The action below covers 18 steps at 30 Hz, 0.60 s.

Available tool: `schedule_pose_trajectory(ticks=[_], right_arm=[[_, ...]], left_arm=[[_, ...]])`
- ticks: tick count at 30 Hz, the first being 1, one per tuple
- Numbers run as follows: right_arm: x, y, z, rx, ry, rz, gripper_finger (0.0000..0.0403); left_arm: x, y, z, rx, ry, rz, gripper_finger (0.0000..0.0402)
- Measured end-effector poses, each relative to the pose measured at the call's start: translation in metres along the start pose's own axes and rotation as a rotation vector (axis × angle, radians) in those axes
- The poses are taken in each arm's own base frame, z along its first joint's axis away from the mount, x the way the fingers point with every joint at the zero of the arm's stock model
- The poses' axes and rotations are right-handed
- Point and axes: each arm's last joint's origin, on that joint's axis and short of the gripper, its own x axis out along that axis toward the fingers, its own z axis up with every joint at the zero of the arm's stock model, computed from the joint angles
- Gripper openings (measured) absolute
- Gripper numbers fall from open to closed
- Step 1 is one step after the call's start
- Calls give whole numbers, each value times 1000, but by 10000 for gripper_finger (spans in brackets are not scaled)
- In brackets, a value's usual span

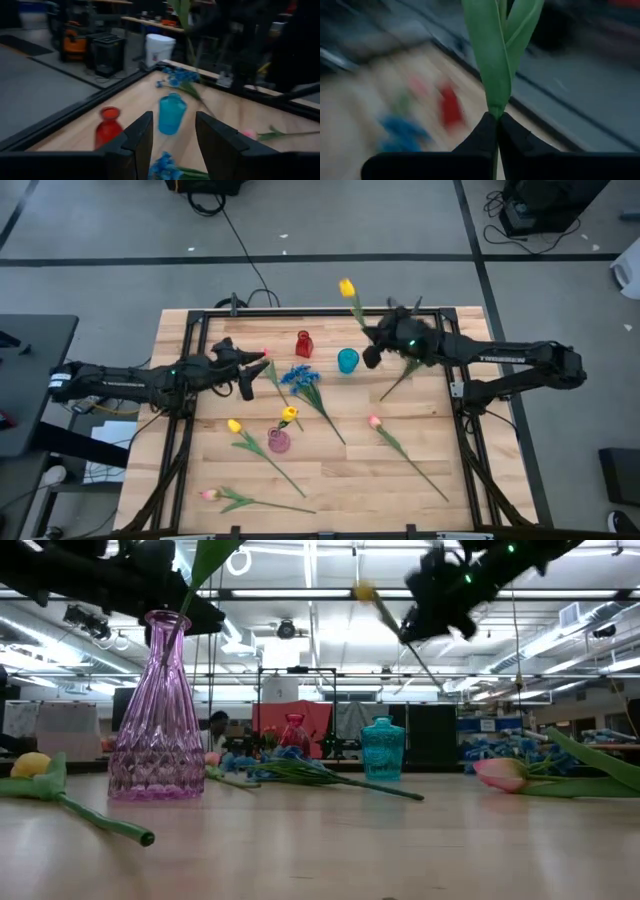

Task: Sort flowers into vase by color
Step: Put the top yellow tulip into the purple vase

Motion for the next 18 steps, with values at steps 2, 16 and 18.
schedule_pose_trajectory(ticks=[2,16,18], right_arm=[[2,3,13,2,-118,149,22],[75,38,22,22,-351,572,20],[85,44,28,13,-354,608,20]], left_arm=[[5,1,0,-8,2,-44,145],[31,3,13,5,-27,-164,140],[37,0,22,29,-32,-170,145]])
